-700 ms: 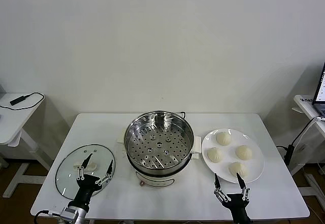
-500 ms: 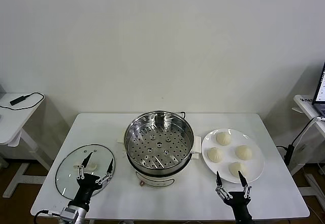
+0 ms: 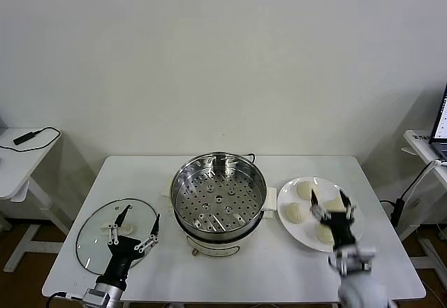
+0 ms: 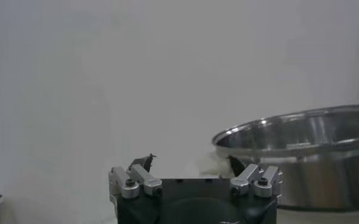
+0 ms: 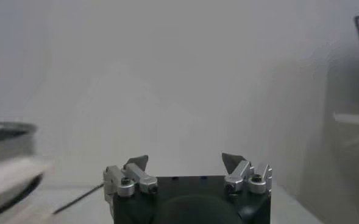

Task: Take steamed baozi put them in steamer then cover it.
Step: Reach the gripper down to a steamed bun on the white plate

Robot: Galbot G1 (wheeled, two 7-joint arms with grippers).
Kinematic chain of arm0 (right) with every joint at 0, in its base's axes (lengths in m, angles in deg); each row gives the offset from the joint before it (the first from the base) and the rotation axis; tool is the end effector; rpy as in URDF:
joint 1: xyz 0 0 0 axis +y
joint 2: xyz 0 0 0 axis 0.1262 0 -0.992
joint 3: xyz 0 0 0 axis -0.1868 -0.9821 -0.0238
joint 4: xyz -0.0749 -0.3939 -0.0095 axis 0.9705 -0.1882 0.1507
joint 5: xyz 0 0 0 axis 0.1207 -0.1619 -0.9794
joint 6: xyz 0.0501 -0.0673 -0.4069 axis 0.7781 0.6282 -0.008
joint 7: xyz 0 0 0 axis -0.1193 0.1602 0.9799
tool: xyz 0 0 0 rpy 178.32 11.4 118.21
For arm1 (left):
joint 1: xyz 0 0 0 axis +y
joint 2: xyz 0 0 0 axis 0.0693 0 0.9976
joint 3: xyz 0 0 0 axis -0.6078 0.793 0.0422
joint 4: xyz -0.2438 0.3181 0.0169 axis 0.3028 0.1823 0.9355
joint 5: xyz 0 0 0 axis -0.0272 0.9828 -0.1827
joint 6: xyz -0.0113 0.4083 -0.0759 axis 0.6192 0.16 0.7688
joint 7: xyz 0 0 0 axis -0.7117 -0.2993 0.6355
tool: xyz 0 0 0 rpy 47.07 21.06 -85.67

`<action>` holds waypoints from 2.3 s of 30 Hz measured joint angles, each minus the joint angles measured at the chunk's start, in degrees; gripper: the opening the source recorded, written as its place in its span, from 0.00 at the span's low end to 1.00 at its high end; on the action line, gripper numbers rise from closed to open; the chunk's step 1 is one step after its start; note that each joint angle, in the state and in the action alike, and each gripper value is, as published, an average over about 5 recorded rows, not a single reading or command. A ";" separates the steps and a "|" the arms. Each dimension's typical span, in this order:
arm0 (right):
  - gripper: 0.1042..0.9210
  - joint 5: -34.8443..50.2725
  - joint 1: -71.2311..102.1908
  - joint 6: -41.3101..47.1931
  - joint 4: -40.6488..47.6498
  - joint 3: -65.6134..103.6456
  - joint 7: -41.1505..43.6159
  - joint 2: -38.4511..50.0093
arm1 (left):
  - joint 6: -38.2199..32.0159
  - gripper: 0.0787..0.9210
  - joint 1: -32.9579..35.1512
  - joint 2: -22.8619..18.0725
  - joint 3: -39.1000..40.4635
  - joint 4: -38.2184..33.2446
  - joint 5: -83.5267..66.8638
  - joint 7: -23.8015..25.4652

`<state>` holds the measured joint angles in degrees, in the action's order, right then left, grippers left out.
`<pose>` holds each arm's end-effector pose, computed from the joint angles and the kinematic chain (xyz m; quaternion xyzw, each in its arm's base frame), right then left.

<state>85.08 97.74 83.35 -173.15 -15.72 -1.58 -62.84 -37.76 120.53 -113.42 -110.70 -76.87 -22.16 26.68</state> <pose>0.3994 -0.1565 -0.3687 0.0070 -0.9998 0.0210 0.0022 0.1887 0.0762 -0.3899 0.0853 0.9899 0.1041 0.0436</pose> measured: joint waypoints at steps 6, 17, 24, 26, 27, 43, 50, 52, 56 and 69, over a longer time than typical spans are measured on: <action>0.88 3.95 -16.12 3.34 10.23 -11.69 9.47 6.49 | -0.58 0.88 0.22 -0.14 -0.01 -0.71 0.00 -0.20; 0.88 -2.96 -43.30 4.87 28.15 -35.47 45.13 11.54 | -0.65 0.88 0.25 -0.48 0.12 -1.64 0.07 -0.45; 0.88 -15.61 -55.82 3.66 37.88 -45.72 66.09 9.20 | -0.17 0.88 0.11 -0.52 0.00 -2.03 0.10 -0.71; 0.88 -19.50 -58.22 3.15 40.27 -47.75 69.94 7.97 | -0.05 0.88 0.04 -0.50 0.01 -1.98 0.11 -0.77; 0.88 -21.38 -59.25 2.89 41.45 -48.67 71.48 7.28 | 0.00 0.88 0.02 -0.49 0.02 -1.96 0.11 -0.79; 0.88 -39.89 -65.42 0.01 54.27 -55.78 79.86 -2.85 | 0.22 0.88 -0.11 -0.56 -0.17 -1.70 0.11 -1.12; 0.88 -43.33 -65.42 -0.29 56.88 -56.67 79.02 -5.18 | 0.08 0.88 0.10 -0.60 -0.46 -1.87 0.11 -1.21; 0.88 -44.00 -65.28 -0.35 57.25 -56.88 78.68 -5.60 | 0.03 0.88 0.12 -0.60 -0.53 -1.88 0.11 -1.23; 0.86 -44.96 -64.94 -0.41 57.86 -57.19 77.92 -6.24 | -0.03 0.88 0.16 -0.63 -0.58 -1.93 0.11 -1.26; 0.64 -46.00 -64.41 -0.57 57.62 -58.35 76.24 -6.45 | -0.19 0.88 0.09 -0.57 -0.89 -2.07 0.07 -1.27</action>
<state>39.08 33.33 82.78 -115.53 -74.08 74.67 -69.29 -37.94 120.62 -113.99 -111.59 -78.93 -22.09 25.41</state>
